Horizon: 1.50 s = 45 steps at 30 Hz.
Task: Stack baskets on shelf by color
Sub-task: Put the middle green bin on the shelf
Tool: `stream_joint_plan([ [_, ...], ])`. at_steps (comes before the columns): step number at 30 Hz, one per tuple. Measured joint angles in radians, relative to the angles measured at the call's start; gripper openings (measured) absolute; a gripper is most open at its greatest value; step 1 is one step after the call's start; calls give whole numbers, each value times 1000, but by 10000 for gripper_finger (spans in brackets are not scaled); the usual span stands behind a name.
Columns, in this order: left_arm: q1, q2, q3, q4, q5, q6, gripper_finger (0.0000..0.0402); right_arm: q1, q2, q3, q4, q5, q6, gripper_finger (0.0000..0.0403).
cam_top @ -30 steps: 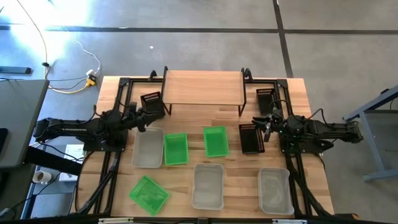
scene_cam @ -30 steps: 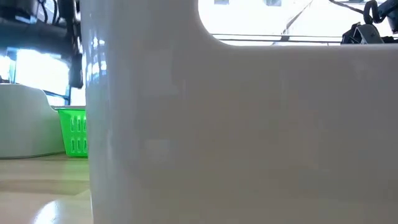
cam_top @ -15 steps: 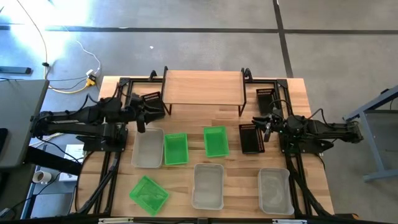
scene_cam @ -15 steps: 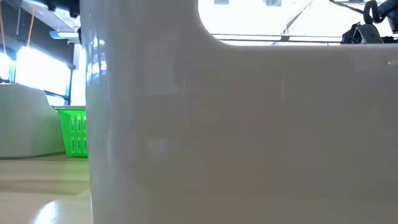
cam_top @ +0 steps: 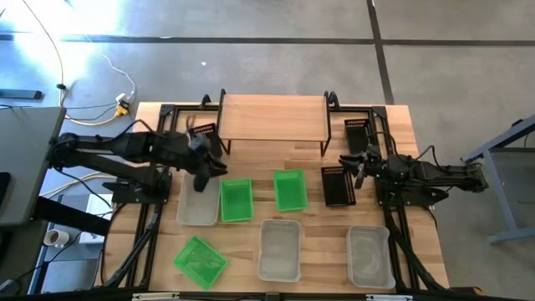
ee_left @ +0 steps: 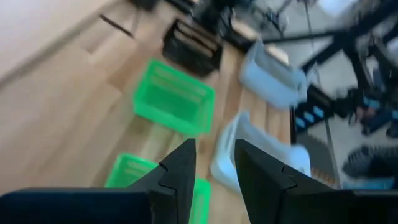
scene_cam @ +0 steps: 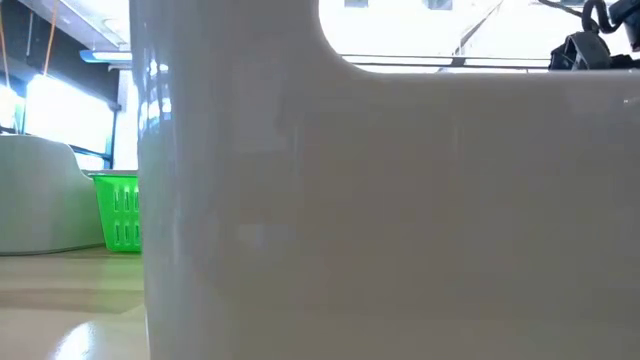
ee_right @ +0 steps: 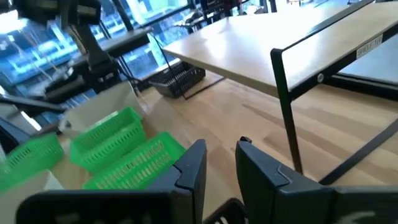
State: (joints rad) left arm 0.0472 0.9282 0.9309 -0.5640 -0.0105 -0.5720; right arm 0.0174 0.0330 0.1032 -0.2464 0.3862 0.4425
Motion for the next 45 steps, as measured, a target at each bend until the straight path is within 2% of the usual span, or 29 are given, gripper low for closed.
stream_joint_plan([
  [4, -84, 81, 18, -4, -34, 0, 101, 0, 0, 0, 3, -2, 55, 73],
  [12, -234, 243, 20, -2, -138, -12, 101, 0, 0, 0, 4, -2, 49, 73],
  [19, -329, 367, 20, 10, -158, -30, 101, 0, 0, 0, 2, -3, 47, 73],
  [27, -365, 472, 20, 36, -187, -44, 101, 0, 0, 0, -23, -4, 54, 73],
  [45, -369, 644, 20, 34, -180, -36, 101, 0, 0, 0, -54, -5, 55, 73],
])
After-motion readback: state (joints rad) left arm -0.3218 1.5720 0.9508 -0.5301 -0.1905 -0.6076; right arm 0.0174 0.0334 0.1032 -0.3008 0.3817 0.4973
